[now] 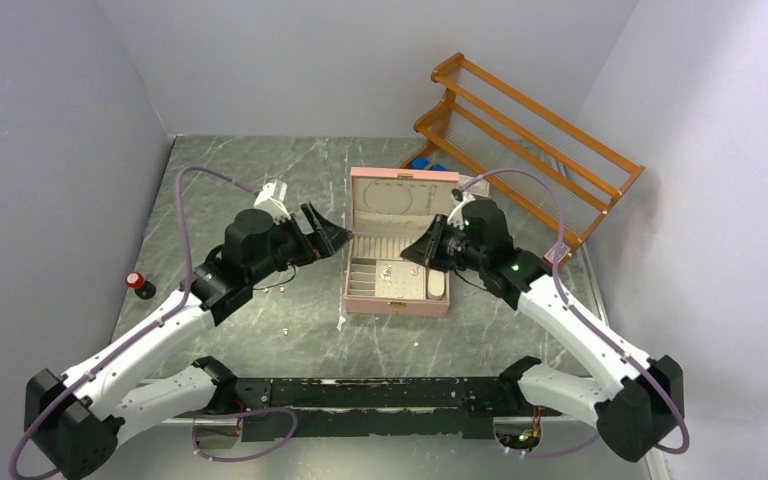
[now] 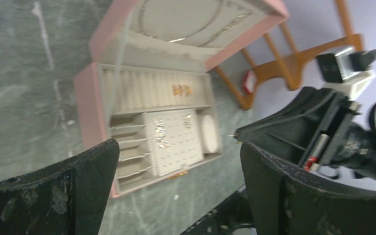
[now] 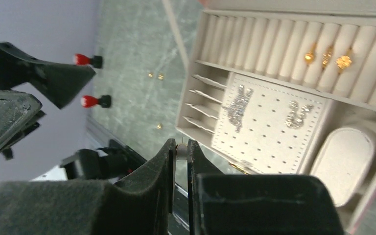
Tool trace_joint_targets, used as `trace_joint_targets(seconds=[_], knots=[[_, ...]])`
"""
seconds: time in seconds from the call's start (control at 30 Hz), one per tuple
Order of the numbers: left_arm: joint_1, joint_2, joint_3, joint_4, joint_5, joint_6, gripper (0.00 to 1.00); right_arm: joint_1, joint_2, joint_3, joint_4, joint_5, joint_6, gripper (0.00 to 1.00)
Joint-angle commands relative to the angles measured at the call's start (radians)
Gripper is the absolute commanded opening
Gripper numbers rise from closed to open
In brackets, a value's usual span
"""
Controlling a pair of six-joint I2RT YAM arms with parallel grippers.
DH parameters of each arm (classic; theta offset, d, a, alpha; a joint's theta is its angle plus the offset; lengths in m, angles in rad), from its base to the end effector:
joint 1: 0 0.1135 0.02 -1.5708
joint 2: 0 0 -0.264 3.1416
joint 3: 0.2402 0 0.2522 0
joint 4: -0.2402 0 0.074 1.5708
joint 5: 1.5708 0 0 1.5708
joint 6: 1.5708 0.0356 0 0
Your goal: Organize the mixed jewelry
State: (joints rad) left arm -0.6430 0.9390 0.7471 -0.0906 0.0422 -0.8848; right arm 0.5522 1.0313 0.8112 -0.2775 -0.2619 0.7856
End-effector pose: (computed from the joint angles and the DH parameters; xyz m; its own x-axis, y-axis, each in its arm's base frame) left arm 0.1761 -0.1338 0.3082 -0.6300 -0.4940 -0.5992 0.2274 0.6204 -0.7506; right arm 0.1925 0.1294 0.2933 -0.7826 0.3202 -0.5338 -0.2077 0.6741 0.7089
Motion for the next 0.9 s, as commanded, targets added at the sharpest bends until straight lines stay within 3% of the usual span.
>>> trace_joint_targets(seconds=[0.0,0.43,0.87], knots=[[0.006,0.062,0.034,-0.111,-0.072,0.155,0.98,-0.011,0.083,0.090,-0.203,0.003,-0.166,0.06],[0.006,0.259,0.017,-0.030,0.033,0.269,0.95,-0.005,0.262,0.117,-0.193,0.041,-0.209,0.04],[0.005,0.325,0.003,0.015,0.043,0.277,0.92,0.001,0.401,0.177,-0.139,0.063,-0.217,0.04]])
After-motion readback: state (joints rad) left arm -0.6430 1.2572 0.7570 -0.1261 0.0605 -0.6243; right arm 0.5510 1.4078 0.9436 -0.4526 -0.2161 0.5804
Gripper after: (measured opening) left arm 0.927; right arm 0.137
